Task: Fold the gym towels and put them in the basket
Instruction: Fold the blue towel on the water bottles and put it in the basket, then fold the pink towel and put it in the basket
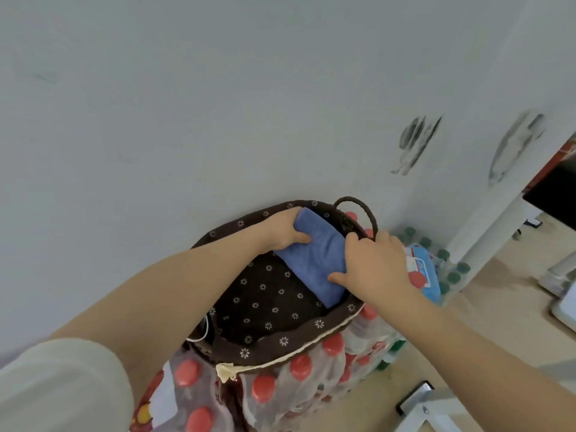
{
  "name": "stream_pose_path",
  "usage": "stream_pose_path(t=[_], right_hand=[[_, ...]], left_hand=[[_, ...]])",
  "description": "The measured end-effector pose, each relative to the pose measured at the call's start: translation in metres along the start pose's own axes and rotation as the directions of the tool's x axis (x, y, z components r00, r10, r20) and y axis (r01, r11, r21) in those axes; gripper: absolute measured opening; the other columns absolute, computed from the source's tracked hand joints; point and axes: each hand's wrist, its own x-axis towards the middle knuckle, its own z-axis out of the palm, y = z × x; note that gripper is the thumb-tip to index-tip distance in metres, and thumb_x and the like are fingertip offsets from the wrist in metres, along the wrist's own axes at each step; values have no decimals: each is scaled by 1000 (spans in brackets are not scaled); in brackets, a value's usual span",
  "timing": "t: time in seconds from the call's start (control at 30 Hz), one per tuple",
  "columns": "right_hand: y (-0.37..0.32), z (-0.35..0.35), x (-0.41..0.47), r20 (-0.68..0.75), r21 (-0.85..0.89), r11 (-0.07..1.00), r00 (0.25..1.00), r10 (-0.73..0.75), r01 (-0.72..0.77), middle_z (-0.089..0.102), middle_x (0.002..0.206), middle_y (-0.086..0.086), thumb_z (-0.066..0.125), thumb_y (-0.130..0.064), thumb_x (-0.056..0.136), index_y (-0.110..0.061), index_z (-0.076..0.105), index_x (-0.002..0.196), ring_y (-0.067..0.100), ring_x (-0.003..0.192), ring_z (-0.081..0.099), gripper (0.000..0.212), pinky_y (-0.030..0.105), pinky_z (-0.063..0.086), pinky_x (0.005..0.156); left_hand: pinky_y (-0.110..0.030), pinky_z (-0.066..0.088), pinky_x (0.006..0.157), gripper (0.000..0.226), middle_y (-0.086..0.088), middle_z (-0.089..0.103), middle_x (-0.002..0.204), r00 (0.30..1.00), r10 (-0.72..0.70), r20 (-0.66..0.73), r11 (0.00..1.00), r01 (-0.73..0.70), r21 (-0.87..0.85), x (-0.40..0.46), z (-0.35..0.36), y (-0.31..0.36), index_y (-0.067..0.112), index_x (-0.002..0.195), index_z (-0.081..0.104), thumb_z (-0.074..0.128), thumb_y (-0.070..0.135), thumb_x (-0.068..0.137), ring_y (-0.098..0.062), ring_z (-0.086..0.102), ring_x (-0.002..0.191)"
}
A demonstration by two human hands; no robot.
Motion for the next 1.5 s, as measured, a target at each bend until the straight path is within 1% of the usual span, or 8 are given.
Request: stream_pose_path(t=[0.2,0.33,0.43,0.6,0.77,0.87,1.17,1.5], right_hand=[[-11,-1,-1,-176,-168,985,983,-59,29,63,78,3,78,-32,59,-16,64,85,23,77,60,33,32,43,65],[-6,4,13,-156,-263,801,796,-585,538,67,89,7,68,-12,66,-16,70,79,29,91,62,14,36,48,79],[-3,5,24,200,-208,694,725,-660,689,40,145,6,40,-15,95,-21,54,129,26,140,24,37,41,19,113],[1,5,26,374,-180,741,741,-557,647,14,157,-1,28,-20,99,-33,30,143,20,146,2,46,43,6,117],[-3,-1,32,334,-76,786,758,-560,614,48,136,3,34,-15,96,-27,47,131,24,127,40,39,40,33,101],[-11,-21,34,91,108,828,824,-560,551,59,113,5,31,-20,98,-24,52,124,24,96,54,34,35,43,71],[-108,-54,3,-334,347,596,689,-643,724,66,104,4,36,-26,97,-19,61,108,27,96,58,28,40,48,77],[-283,-71,-170,-279,228,140,203,-939,963,65,108,7,36,-27,96,-17,59,109,29,99,57,28,36,49,78]], left_hand=[[-33,43,74,45,-11,60,109,982,-54,-183,934,115,339,8,23,-6,6,113,48,62,38,84,-25,57,98],[-34,41,66,48,-12,59,105,952,-66,-298,717,253,650,-3,15,2,3,112,46,56,41,86,-29,59,96],[-34,42,72,26,-12,63,103,999,-11,-51,698,44,714,-11,10,4,5,99,57,53,28,89,-28,58,96],[-33,39,92,35,-12,52,117,954,-11,301,786,-177,592,-22,20,-11,11,124,49,50,11,90,-28,52,106],[-36,32,106,43,-7,49,134,929,-56,366,760,-199,619,-25,9,-15,19,135,45,42,10,93,-25,45,124],[-38,37,103,37,-6,53,132,966,-40,255,704,-154,693,-45,-5,-12,20,130,50,41,19,94,-24,48,122],[-33,50,67,38,-1,65,90,882,329,-336,658,42,752,-212,-60,-19,11,107,62,37,32,86,-23,61,79],[-28,45,76,29,8,55,89,601,-520,-607,652,738,173,-490,16,-114,21,122,50,43,29,95,-15,52,80]])
